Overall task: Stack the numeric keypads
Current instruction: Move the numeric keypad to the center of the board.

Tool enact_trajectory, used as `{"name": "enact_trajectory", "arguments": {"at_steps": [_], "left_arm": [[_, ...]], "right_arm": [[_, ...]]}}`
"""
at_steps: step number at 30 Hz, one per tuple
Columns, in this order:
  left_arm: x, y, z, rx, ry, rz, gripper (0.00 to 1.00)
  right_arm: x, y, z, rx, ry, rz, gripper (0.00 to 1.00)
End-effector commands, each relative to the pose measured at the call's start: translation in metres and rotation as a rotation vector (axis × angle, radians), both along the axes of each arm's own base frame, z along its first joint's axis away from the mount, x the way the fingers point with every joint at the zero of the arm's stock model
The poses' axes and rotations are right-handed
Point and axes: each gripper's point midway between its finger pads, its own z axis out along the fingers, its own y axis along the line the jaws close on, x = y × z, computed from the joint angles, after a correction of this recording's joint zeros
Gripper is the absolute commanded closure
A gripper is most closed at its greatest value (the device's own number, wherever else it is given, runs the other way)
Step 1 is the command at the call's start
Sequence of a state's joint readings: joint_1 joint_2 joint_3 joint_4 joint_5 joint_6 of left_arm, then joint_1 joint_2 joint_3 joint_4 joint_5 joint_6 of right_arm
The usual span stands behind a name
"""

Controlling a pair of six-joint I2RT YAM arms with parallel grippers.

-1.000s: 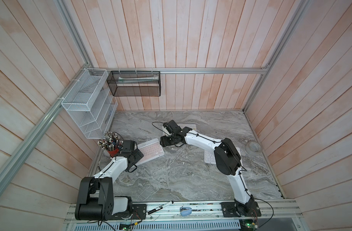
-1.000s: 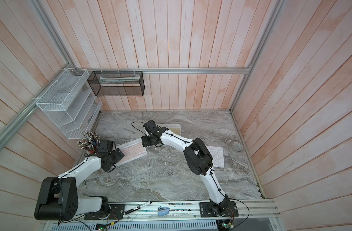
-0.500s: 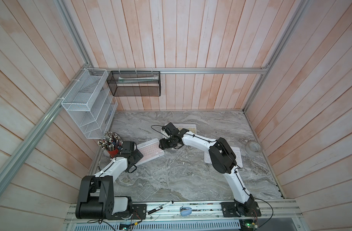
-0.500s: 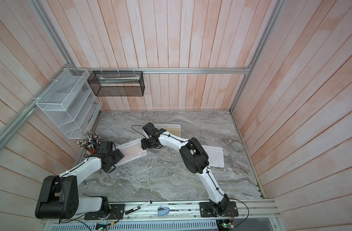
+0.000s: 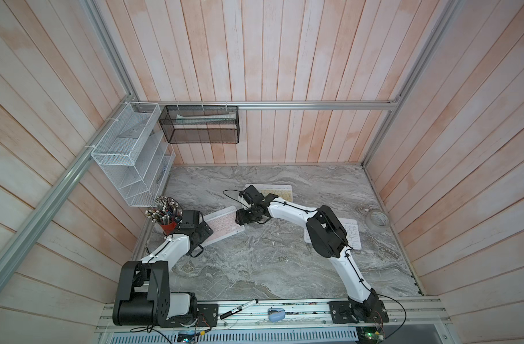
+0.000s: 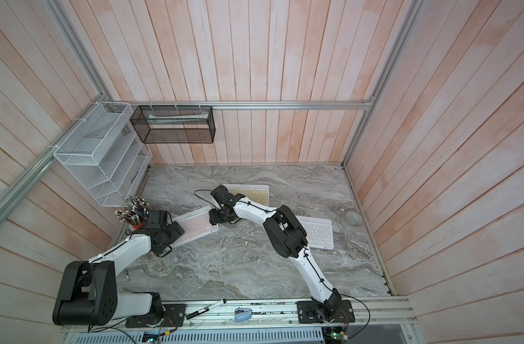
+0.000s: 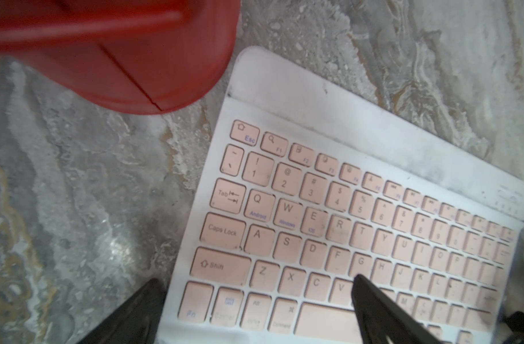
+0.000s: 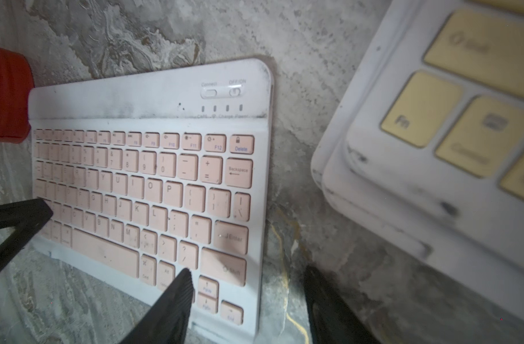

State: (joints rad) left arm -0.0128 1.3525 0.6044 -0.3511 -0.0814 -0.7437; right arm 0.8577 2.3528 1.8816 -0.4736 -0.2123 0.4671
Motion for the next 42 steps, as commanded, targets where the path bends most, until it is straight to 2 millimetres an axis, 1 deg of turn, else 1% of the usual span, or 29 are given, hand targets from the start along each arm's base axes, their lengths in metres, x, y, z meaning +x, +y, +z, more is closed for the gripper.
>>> {"name": "enact_trajectory", "arguments": {"at_steps": [1,8,17,22,28,32,34,39,42], "left_arm": [[-0.009,-0.004,-0.01,-0.025,0.032,-0.019,0.01],[-0.01,-0.007,-0.009,-0.038,0.026,-0.035,0.01],[-0.014,-0.016,-0.009,-0.082,0.009,-0.062,0.01],[-0.018,-0.027,-0.009,-0.094,0.012,-0.095,0.01],[-0.022,-0.049,-0.009,-0.104,0.016,-0.149,0.01],[-0.027,-0.066,-0.006,-0.123,0.014,-0.184,0.01],[-0.032,-0.075,-0.002,-0.117,0.012,-0.209,0.01],[-0.047,-0.09,0.005,-0.125,0.015,-0.251,0.01],[-0.057,-0.098,0.006,-0.15,0.013,-0.268,0.01]], "right_arm": [[-0.013,0.007,-0.011,-0.015,0.038,0.03,0.39],[-0.024,0.012,-0.013,-0.014,0.052,0.044,0.39],[-0.036,0.011,-0.01,0.02,0.075,0.048,0.41],[-0.043,0.006,-0.002,0.047,0.081,0.048,0.42],[-0.056,-0.002,0.008,0.056,0.082,0.044,0.43],[-0.066,-0.016,0.016,0.052,0.078,0.029,0.43],[-0.073,-0.028,0.016,0.037,0.082,0.016,0.43],[-0.101,-0.069,0.01,-0.016,0.108,-0.016,0.43],[-0.115,-0.089,0.008,-0.034,0.126,-0.04,0.43]]}}
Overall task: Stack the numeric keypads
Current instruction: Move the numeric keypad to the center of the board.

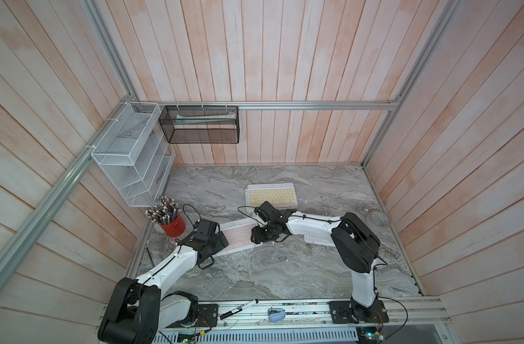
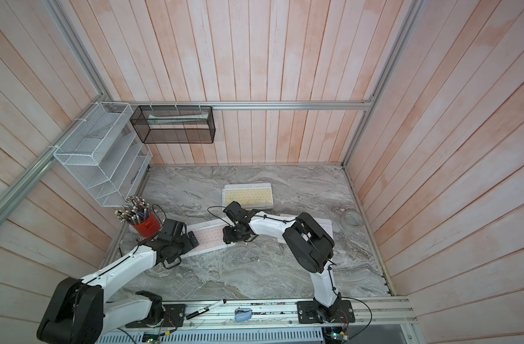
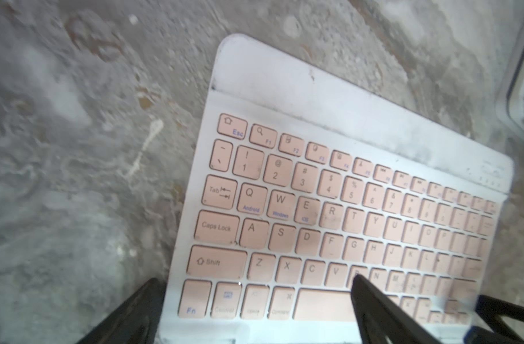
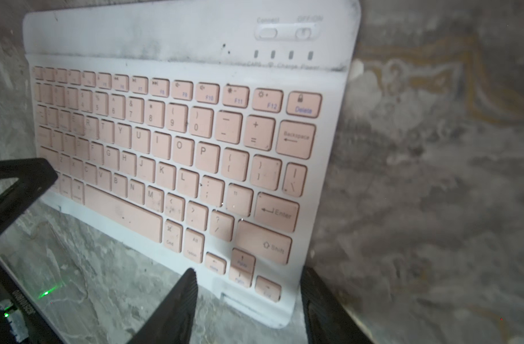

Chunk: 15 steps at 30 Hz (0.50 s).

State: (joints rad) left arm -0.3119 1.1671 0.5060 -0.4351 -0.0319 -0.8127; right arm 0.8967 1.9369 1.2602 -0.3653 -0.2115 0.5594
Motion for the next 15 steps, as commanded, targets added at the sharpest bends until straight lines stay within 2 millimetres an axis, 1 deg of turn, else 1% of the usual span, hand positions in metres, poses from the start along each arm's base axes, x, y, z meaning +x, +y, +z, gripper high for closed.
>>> {"name": "enact_trajectory", "arguments": {"at_steps": [1,5,8,10,11,15], "left_arm": [[-0.014,-0.016,0.002,-0.08,0.02,-0.014,0.01],[-0.026,-0.021,0.0,-0.074,0.037,-0.034,0.01],[-0.034,-0.021,-0.004,-0.069,0.056,-0.037,0.01],[-0.034,-0.017,-0.002,-0.048,0.058,-0.031,0.0],[-0.033,-0.013,0.0,-0.022,0.054,-0.022,0.0],[-0.016,0.005,0.019,0.098,0.01,0.016,0.0]], "right_arm": [[-0.02,-0.005,0.009,0.03,0.026,-0.006,0.43],[-0.029,-0.015,0.007,0.023,0.047,-0.03,0.43],[-0.024,-0.022,0.013,-0.003,0.023,-0.055,0.42],[-0.014,-0.032,0.021,-0.04,-0.013,-0.102,0.41],[-0.004,-0.04,0.027,-0.064,-0.045,-0.145,0.41],[0.025,-0.061,0.044,-0.117,-0.114,-0.273,0.41]]}}
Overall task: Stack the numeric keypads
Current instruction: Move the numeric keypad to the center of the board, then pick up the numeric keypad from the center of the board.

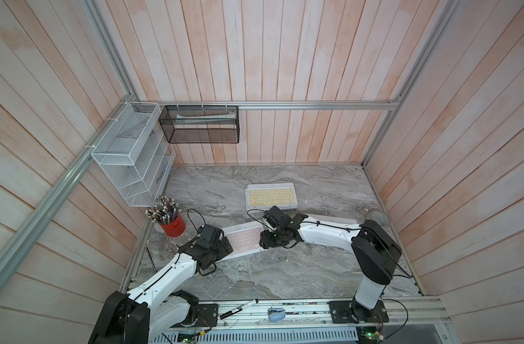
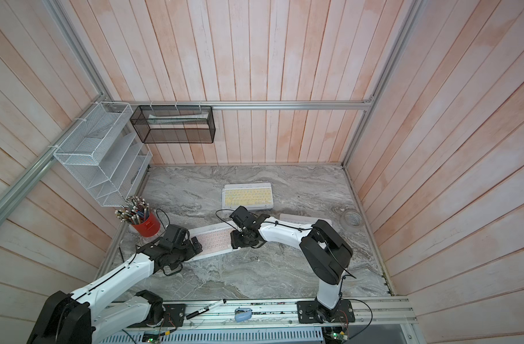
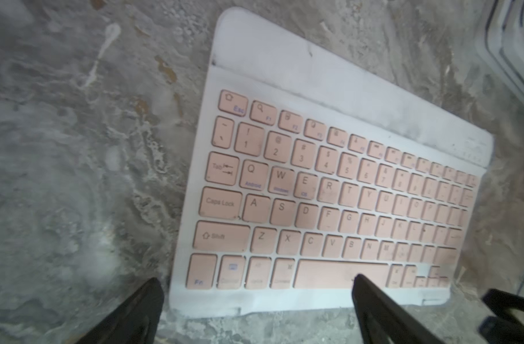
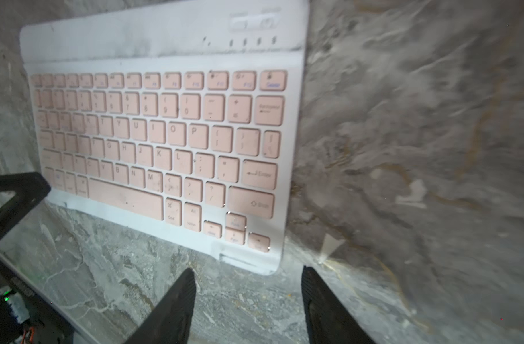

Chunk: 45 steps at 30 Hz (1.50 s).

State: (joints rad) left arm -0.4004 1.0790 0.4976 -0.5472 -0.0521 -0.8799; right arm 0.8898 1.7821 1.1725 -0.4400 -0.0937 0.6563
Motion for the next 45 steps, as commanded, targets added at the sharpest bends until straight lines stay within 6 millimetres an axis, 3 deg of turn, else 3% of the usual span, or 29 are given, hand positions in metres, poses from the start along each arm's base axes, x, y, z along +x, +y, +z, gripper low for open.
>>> {"name": "enact_trajectory", "arguments": {"at_steps": [1,7,12,17,19,45], "left_arm": [[0.014,0.016,0.018,0.114,-0.041,0.031,0.0],[0.04,0.028,0.036,0.142,-0.136,0.089,0.0],[0.055,0.025,0.031,0.143,-0.089,0.044,0.0],[0.055,0.02,0.026,0.117,-0.096,0.024,0.0],[0.055,0.018,0.026,0.103,-0.104,0.018,0.0],[0.04,0.008,-0.005,0.041,-0.055,-0.021,0.0]], "right_arm": [[0.031,-0.022,0.023,-0.077,-0.088,-0.137,0.41],[0.045,-0.01,0.032,-0.139,-0.102,-0.116,0.36],[0.05,0.005,0.024,-0.14,-0.1,-0.112,0.32],[0.046,0.014,0.006,-0.145,-0.061,-0.089,0.14],[0.045,0.017,0.003,-0.136,-0.057,-0.085,0.11],[0.032,0.035,-0.026,-0.164,0.023,-0.063,0.15]]}}
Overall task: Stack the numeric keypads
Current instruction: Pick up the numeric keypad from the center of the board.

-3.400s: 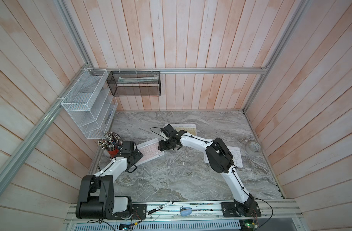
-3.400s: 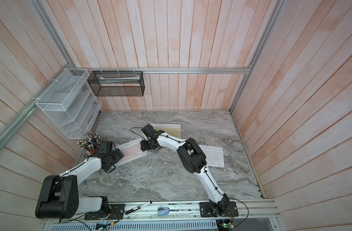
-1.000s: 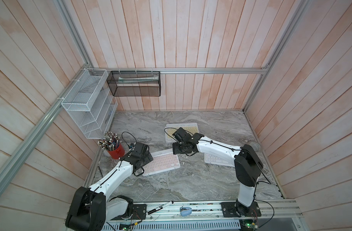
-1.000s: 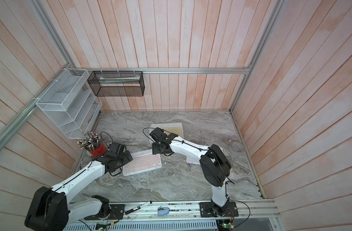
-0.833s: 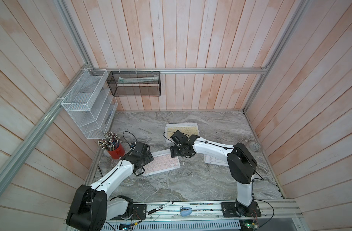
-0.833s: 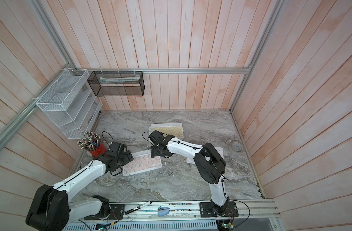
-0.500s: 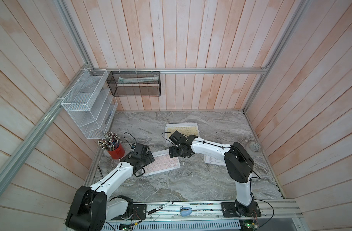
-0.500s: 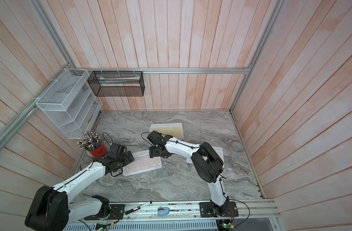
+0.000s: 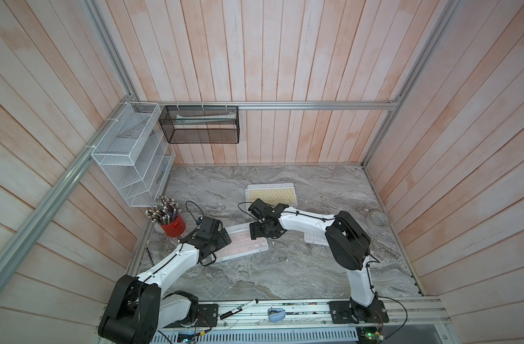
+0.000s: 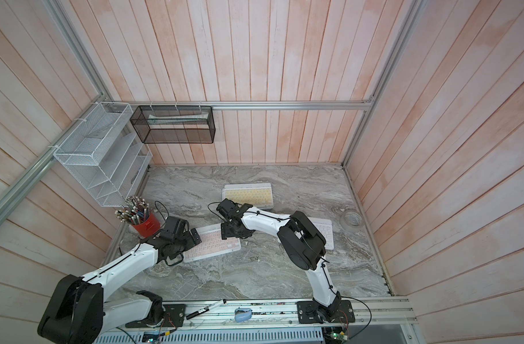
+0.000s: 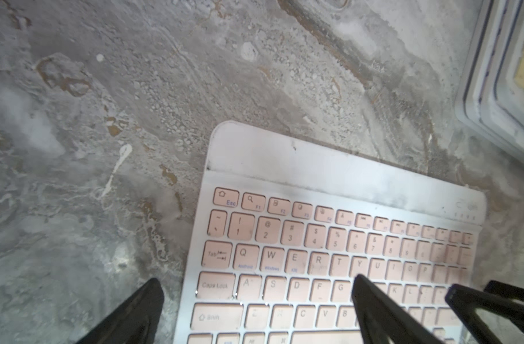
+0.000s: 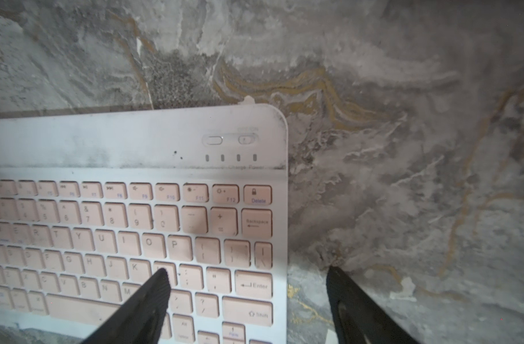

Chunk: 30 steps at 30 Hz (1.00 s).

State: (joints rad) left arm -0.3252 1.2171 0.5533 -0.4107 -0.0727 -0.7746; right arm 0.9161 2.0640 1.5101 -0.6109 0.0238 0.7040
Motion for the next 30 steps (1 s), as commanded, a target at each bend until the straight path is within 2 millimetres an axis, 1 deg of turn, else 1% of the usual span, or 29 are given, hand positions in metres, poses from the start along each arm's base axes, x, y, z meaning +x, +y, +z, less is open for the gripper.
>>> {"name": "enact_trajectory", "arguments": {"at_steps": [1,5,15,19,24,30], "left_arm": [[-0.003,0.0,-0.008,0.002,0.02,-0.009,0.0],[-0.001,-0.002,-0.01,0.0,0.023,-0.022,0.0],[-0.004,-0.003,-0.015,0.013,0.05,-0.058,0.0],[-0.007,-0.003,-0.017,0.026,0.08,-0.072,0.0],[-0.012,-0.002,-0.018,0.043,0.138,-0.088,0.0],[-0.017,-0.009,-0.02,0.01,0.182,-0.105,0.0]], "right_arm": [[-0.004,0.002,-0.004,-0.016,0.024,-0.004,0.15],[-0.007,0.004,-0.008,-0.018,0.04,-0.003,0.16],[-0.007,0.005,-0.011,-0.049,0.048,-0.013,0.16],[-0.009,0.008,-0.013,-0.056,0.047,-0.014,0.16],[-0.009,0.007,-0.014,-0.066,0.046,-0.022,0.16],[-0.011,0.008,-0.016,-0.061,0.049,-0.025,0.16]]}}
